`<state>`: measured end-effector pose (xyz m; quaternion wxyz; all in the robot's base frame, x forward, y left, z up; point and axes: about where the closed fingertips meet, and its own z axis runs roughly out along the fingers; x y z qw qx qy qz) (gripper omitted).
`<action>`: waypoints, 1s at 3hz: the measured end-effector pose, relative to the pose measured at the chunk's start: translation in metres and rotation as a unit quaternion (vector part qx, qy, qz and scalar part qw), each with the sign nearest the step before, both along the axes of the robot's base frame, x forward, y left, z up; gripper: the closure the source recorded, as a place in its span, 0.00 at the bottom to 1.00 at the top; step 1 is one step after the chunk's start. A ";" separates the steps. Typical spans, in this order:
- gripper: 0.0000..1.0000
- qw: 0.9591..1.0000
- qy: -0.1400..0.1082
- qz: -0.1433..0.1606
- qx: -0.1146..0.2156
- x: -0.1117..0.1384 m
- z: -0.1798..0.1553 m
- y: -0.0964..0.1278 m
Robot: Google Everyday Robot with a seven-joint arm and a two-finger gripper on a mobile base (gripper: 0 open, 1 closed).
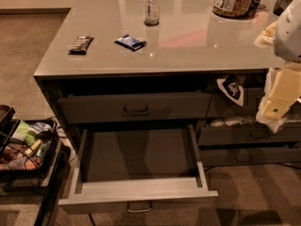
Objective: Close middle drawer
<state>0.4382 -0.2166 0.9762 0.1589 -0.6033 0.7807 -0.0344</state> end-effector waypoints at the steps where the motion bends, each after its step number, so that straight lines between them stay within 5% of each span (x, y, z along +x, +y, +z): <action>1: 0.00 1.000 0.000 0.000 0.000 0.000 0.000 0.000; 2: 0.00 1.000 -0.012 0.000 0.007 0.001 0.002 0.002; 3: 0.00 0.997 -0.058 0.032 0.030 -0.031 0.011 0.020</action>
Offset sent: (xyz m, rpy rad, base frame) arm 0.0011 0.0015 0.0011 0.0334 -0.0374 -0.0019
